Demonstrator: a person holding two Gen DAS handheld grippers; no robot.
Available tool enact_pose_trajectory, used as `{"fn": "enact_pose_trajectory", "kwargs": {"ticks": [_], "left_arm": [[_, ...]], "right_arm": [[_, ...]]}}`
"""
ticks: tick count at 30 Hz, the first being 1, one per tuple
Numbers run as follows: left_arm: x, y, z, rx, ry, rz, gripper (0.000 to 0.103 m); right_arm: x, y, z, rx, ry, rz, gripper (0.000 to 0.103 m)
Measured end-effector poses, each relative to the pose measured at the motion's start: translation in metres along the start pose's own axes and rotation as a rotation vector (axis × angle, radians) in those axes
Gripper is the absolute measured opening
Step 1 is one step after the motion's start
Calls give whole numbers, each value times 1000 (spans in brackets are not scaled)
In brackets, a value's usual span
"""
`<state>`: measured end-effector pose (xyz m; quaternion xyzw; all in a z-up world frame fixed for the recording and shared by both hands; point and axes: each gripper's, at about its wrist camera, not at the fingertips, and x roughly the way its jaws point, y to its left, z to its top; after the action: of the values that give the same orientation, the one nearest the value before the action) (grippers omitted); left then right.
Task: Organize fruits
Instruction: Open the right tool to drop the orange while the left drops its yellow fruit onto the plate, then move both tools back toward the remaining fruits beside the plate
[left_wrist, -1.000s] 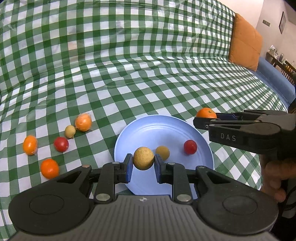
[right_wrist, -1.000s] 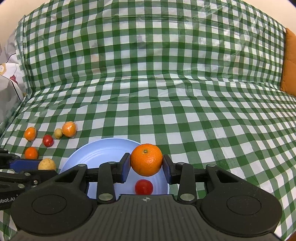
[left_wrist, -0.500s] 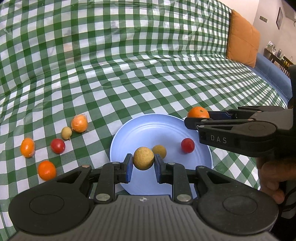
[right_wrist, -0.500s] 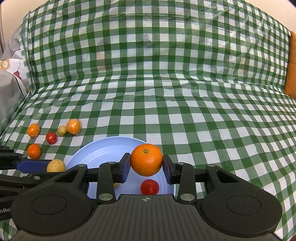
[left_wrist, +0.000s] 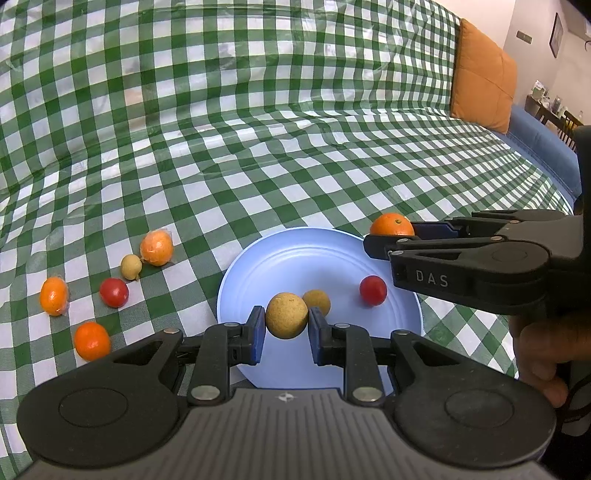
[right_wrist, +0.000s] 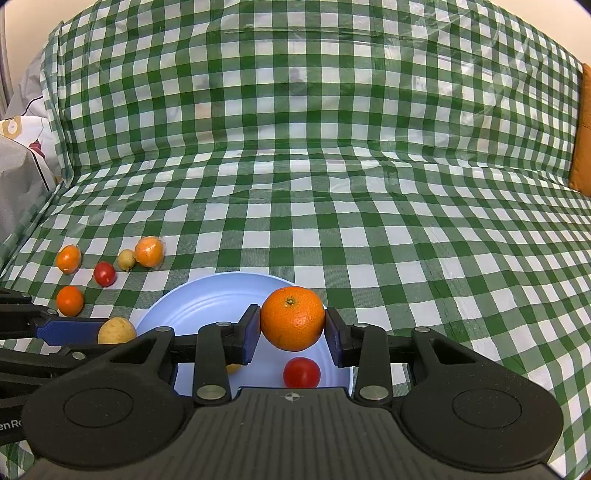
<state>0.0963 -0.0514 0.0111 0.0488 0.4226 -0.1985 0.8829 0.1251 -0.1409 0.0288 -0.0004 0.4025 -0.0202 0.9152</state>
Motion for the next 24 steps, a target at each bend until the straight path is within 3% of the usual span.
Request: {"fn": "enact_pose_trajectory", "kwargs": {"ticks": [11, 24], "left_arm": [[1, 0, 0, -11, 8, 1, 29], [1, 1, 0, -13, 13, 10, 29]], "right_arm": [[-2, 4, 0, -15, 2, 17, 45], [0, 6, 0, -16, 4, 15, 45]]}}
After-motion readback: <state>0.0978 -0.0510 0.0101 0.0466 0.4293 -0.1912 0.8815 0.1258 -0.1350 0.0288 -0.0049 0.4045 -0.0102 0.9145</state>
